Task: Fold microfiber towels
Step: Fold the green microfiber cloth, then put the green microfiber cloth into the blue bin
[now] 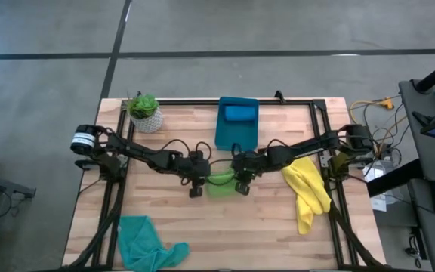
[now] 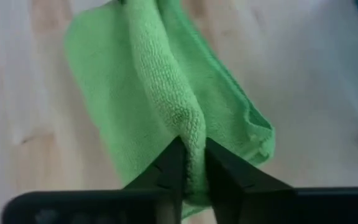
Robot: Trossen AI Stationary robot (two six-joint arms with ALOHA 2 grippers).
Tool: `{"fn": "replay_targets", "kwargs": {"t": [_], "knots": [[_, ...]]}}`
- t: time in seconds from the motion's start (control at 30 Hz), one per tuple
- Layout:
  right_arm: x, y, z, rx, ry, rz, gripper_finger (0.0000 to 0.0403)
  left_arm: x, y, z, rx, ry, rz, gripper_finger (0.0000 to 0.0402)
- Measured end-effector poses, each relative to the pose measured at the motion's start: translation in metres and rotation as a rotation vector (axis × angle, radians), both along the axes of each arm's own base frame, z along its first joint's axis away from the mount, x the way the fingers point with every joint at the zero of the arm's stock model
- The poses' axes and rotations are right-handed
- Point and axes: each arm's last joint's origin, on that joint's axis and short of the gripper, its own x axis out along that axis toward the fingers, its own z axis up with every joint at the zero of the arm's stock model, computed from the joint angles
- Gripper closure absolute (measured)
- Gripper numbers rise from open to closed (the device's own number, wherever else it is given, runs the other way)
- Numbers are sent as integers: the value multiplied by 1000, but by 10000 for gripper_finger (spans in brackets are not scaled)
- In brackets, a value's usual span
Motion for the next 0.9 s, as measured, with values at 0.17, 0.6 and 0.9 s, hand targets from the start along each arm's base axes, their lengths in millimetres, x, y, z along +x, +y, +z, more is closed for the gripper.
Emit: {"fn": "replay_targets", "kwargs": {"t": [0.17, 0.6, 0.9], "knots": [[0, -6, 4, 0, -18, -22, 282, 0, 10, 0, 30, 3, 54, 248], [7, 17, 22, -96, -200, 141, 218, -5, 17, 34, 32, -130, 72, 213], [17, 21, -7, -172, -160, 203, 212, 12, 5, 23, 17, -224, -105, 224]]}}
